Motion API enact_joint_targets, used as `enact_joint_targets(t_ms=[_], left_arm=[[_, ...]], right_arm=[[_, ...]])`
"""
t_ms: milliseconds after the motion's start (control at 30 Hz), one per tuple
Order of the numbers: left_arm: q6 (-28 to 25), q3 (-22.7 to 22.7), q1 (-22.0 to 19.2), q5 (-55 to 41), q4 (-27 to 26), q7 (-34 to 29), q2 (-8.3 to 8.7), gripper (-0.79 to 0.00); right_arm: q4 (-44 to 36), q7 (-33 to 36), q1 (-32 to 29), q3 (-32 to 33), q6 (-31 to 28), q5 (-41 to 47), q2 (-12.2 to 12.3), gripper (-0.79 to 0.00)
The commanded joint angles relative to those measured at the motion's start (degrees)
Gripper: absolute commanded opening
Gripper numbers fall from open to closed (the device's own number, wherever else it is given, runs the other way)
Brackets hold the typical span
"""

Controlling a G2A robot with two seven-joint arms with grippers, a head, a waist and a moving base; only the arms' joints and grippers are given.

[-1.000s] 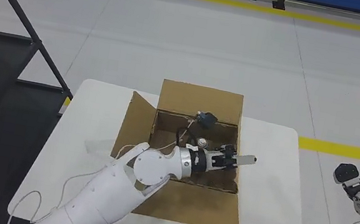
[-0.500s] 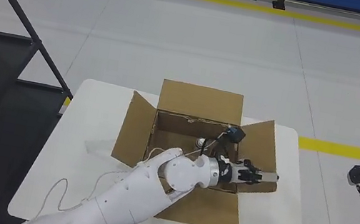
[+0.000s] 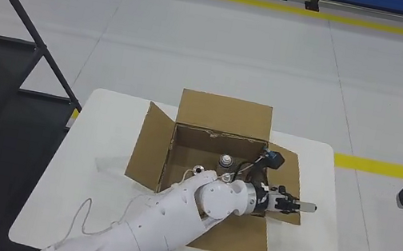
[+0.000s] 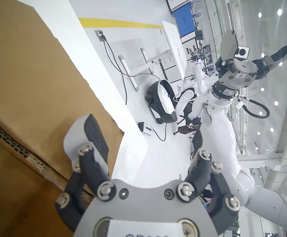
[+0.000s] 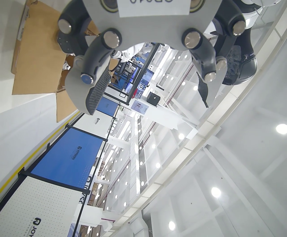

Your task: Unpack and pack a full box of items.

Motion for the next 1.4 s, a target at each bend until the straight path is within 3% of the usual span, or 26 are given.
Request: enact_joint_targets(t_ms=[0, 167, 333, 433, 567, 700, 800, 1000, 1100, 1367], left_arm=[[-1.2, -1.2, -0.1, -0.6, 0.0, -0.2, 0.07, 0.0], [-4.4, -6.5, 0.7, -1.4, -2.4, -1.3, 1.85, 0.0], [-6.0, -15.2, 5.8, 1.4, -12.1, -1.7, 6.01, 0.0], [-4.9, -23.1, 12.4, 5.0, -22.5, -2.7, 9.44, 0.0], [-2.0, -35.7, 24.7, 8.9, -39.3, -5.7, 13.57, 0.0], [-0.5, -47.6, 36.6, 10.3, -53.1, -7.7, 16.2, 0.0], [-0.6, -54.8, 43.8, 9.4, -59.2, -8.1, 17.35, 0.0], [-2.2, -66.4, 54.0, 4.4, -64.5, -7.3, 18.65, 0.0], [-3.7, -70.4, 57.2, 1.0, -64.8, -7.9, 19.05, 0.0], [-3.7, -70.4, 57.2, 1.0, -64.8, -7.9, 19.05, 0.0]], right_arm=[[-0.3, -0.1, 0.1, -0.1, 0.1, 0.0, 0.0, 0.0], [-2.0, -1.3, 1.1, -0.9, 1.0, -1.0, 0.1, 0.0], [-4.3, -3.4, 3.1, -2.5, 2.6, -3.5, 0.3, 0.0], [-6.0, -4.9, 4.5, -4.1, 3.3, -5.7, 0.3, 0.0], [-8.2, -7.6, 6.7, -7.6, 4.1, -10.8, 0.3, 0.0], [-10.2, -10.1, 9.0, -12.9, 4.5, -18.7, 0.1, 0.0], [-11.1, -12.7, 10.8, -17.6, 3.0, -28.9, 0.0, 0.0], [-11.4, -17.3, 14.3, -29.1, 2.4, -51.9, -0.8, 0.0], [-11.3, -19.0, 15.1, -30.8, 3.5, -52.8, -1.0, 0.0], [-11.3, -19.0, 15.1, -30.8, 3.5, -52.8, -1.0, 0.0]])
